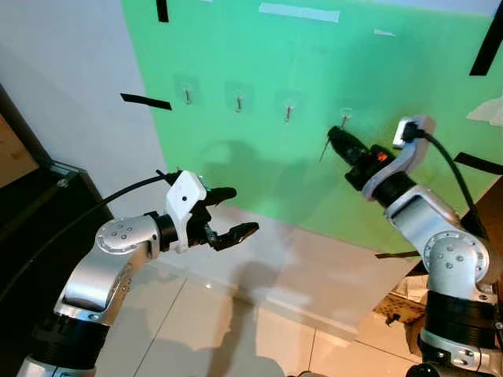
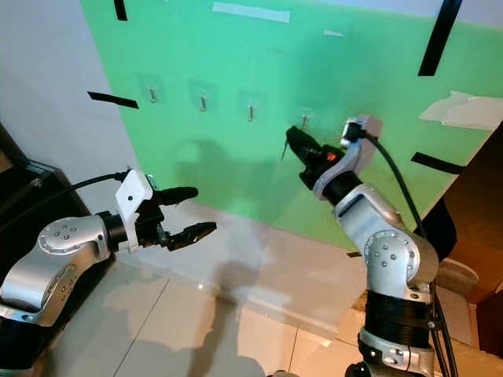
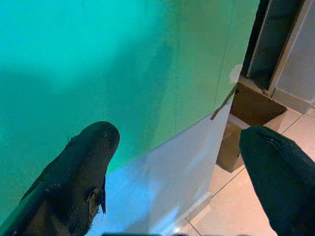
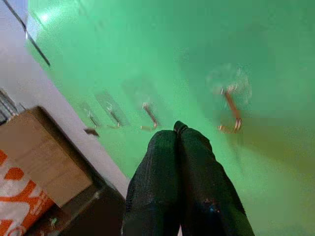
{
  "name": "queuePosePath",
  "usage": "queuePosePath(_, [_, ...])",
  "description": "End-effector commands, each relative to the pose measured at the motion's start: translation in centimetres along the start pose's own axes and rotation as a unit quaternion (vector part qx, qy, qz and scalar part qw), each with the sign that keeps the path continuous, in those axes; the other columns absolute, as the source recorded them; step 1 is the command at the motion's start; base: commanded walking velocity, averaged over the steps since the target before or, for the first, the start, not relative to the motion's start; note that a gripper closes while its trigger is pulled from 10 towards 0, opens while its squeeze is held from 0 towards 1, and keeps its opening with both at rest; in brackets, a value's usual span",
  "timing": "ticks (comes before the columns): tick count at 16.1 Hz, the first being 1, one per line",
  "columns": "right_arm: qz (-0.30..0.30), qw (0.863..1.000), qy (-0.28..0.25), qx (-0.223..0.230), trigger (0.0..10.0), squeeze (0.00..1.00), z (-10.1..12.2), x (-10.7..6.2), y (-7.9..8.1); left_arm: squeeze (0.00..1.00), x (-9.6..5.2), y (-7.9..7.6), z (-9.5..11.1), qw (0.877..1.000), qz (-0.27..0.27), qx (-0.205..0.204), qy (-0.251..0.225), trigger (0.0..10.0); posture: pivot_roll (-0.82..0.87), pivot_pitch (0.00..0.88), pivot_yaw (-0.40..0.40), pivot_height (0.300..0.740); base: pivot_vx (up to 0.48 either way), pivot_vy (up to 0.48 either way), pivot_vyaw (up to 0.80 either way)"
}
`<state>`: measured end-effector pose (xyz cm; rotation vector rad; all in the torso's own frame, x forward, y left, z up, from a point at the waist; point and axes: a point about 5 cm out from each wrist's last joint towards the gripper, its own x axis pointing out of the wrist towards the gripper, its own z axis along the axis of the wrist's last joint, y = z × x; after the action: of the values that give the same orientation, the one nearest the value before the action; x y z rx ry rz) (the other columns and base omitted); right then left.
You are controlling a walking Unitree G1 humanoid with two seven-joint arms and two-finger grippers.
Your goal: Hang keys on a hook
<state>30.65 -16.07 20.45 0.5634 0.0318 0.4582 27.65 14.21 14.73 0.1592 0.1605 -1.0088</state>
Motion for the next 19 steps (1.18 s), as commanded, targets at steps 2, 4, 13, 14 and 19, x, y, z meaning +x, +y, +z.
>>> queuePosePath(2, [-0.001, 1.000, -0.024, 0.001, 10.0, 0.00, 1.0, 0.3, 0.2, 0.00, 0.0, 0.0, 0.4, 1.000, -0.005, 0.010, 0.000, 10.0, -0.11, 0.000, 0.021, 0.740, 0.000, 0.000, 0.00])
queuePosePath(4, [-0.012, 1.000, -0.028, 0.007, 10.0, 0.00, 1.0, 0.4, -0.1, 0.00, -0.1, 0.0, 0.5, 1.000, -0.004, 0.013, -0.002, 10.0, -0.11, 0.000, 0.022, 0.740, 0.000, 0.000, 0.00])
queuePosePath(13, [-0.080, 0.997, -0.009, 0.023, 10.0, 0.00, -0.1, 1.2, -1.7, 0.00, -0.6, 1.0, 3.4, 0.998, 0.012, 0.018, -0.056, 10.0, -0.10, 0.000, 0.025, 0.740, 0.000, 0.000, 0.00])
queuePosePath(14, [-0.092, 0.995, -0.013, 0.027, 10.0, 0.00, -0.1, 1.2, -2.1, 0.00, -0.6, 0.9, 3.5, 0.998, 0.011, 0.018, -0.057, 10.0, -0.11, 0.000, 0.026, 0.740, 0.000, 0.000, 0.00])
queuePosePath(19, [-0.107, 0.990, -0.038, 0.084, 10.0, 0.00, 0.4, 0.3, -3.0, 0.00, -0.5, 0.7, 3.6, 0.998, 0.006, 0.014, -0.057, 10.0, -0.11, 0.000, 0.028, 0.740, 0.000, 0.000, 0.00])
